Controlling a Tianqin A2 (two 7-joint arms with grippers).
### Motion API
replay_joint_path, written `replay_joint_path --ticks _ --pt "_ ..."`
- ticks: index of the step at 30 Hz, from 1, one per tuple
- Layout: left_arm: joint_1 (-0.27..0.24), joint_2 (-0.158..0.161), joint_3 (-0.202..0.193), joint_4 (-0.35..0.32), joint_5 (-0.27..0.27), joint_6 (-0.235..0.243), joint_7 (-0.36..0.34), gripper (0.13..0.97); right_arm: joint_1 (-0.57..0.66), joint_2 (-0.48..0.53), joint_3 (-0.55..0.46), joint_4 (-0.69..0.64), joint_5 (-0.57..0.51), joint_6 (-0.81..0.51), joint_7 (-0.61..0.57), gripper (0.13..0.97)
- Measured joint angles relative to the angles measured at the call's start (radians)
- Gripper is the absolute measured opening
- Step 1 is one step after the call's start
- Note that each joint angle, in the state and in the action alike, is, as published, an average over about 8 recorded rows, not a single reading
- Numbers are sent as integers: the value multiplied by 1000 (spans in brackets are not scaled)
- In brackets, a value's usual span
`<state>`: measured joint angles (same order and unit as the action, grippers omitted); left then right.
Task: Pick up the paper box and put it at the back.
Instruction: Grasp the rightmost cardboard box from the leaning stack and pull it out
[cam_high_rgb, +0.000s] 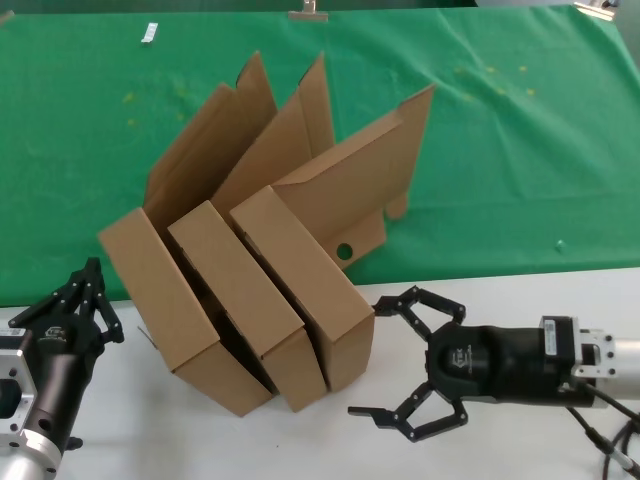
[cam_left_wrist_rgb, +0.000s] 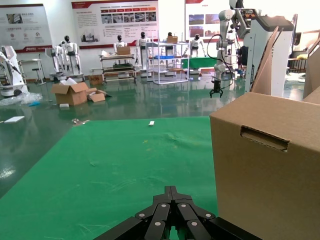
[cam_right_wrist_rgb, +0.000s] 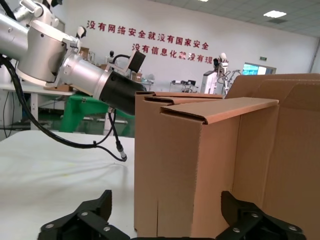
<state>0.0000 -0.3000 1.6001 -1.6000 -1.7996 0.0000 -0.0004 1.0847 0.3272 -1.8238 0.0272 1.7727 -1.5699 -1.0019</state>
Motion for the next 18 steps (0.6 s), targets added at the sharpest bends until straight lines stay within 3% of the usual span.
replay_joint_path --ticks 9,18 --pt "0 0 0 0 0 0 0 144 -8 -3 8 -4 -9 0 0 668" --pt "0 0 0 0 0 0 0 144 -6 1 14 -4 -20 0 0 453"
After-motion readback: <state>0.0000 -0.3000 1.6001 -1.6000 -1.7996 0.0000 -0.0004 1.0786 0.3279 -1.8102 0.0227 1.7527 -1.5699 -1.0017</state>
